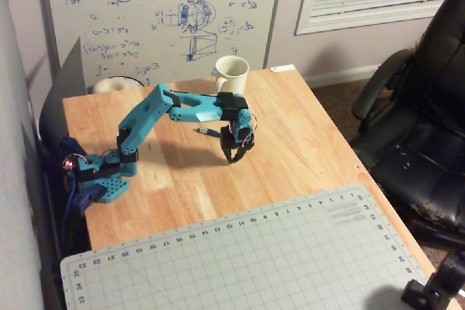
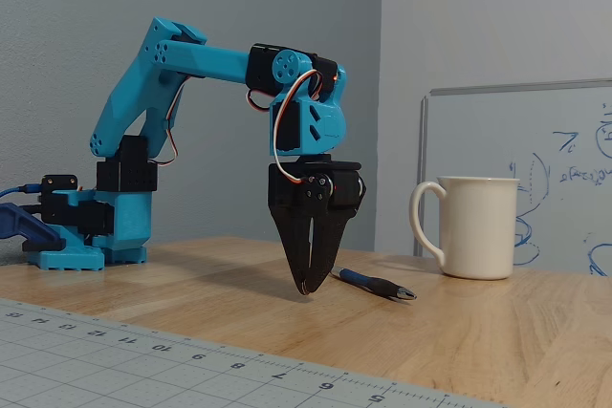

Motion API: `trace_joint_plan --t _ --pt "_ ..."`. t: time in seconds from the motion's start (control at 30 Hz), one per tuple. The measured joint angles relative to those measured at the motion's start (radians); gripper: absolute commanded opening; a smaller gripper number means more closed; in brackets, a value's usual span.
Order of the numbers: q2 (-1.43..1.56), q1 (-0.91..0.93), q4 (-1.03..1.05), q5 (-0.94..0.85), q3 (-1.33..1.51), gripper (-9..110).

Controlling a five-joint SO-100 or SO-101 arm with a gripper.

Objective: Touch the pen.

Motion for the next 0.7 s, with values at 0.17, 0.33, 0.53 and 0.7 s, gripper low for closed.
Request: trace_joint_plan --t 0.17,0.33,0.53,0.7 --pt "0.187 -0.025 -0.061 0.003 0.373 1" --pt "0.67 -0.026 -0.069 0.003 1.098 1" --pt "1.454 -0.032 -0.086 -0.003 1.69 1" --pt "2.152 -0.028 -0.094 -0.005 1.87 1"
